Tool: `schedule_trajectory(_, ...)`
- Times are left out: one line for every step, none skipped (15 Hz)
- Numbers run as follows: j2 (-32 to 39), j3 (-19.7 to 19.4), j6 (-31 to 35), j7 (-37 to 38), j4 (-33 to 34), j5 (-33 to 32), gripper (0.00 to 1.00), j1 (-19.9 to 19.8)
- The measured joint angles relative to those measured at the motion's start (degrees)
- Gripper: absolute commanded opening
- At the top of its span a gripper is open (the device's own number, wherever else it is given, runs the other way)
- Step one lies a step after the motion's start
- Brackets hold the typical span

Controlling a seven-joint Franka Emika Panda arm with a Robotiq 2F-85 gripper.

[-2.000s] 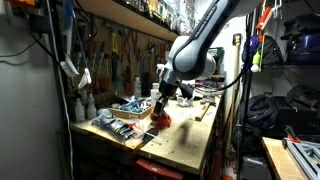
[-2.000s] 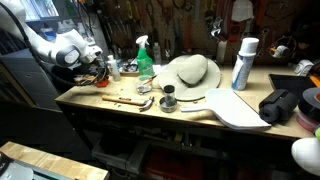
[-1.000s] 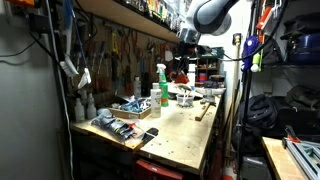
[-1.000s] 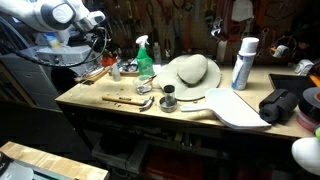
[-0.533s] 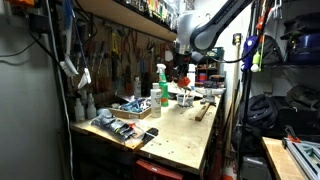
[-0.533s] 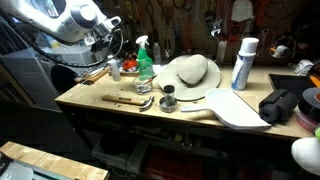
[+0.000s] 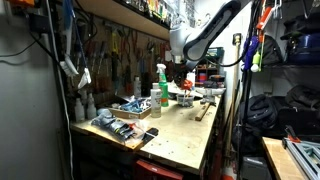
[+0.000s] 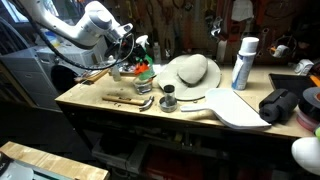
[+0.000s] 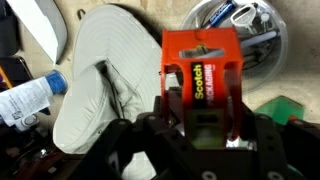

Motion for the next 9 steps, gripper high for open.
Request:
schedule_trajectory(0.95, -0.20, -0.83, 0.03, 0.72, 0.00, 0.40, 0.24)
schedule_trajectory(1.84, -0.39, -1.42, 0.06, 1.39, 0.00, 0.90, 0.49)
schedule_trajectory(2.63, -0.53, -2.08, 0.12, 2.00, 0.00, 0.91, 0.73)
schedule_trajectory(3.28, -0.64, -2.95, 0.19, 2.52, 0.00, 0.97, 0.97)
schedule_trajectory(3.79, -0.71, -4.16, 0.21, 3.09, 0.00, 1.00, 1.21)
schedule_trajectory(4.11, -0.73, -5.84, 0.21, 3.64, 0.01, 1.00, 1.47)
schedule_trajectory(4.19, -0.73, -7.84, 0.12, 4.13, 0.03, 1.00, 1.75)
schedule_trajectory(4.16, -0.72, -9.90, -0.20, 4.73, 0.26, 1.00, 2.03)
schedule_trajectory(4.02, -0.63, -11.59, -1.12, 5.22, 0.82, 1.00, 2.22)
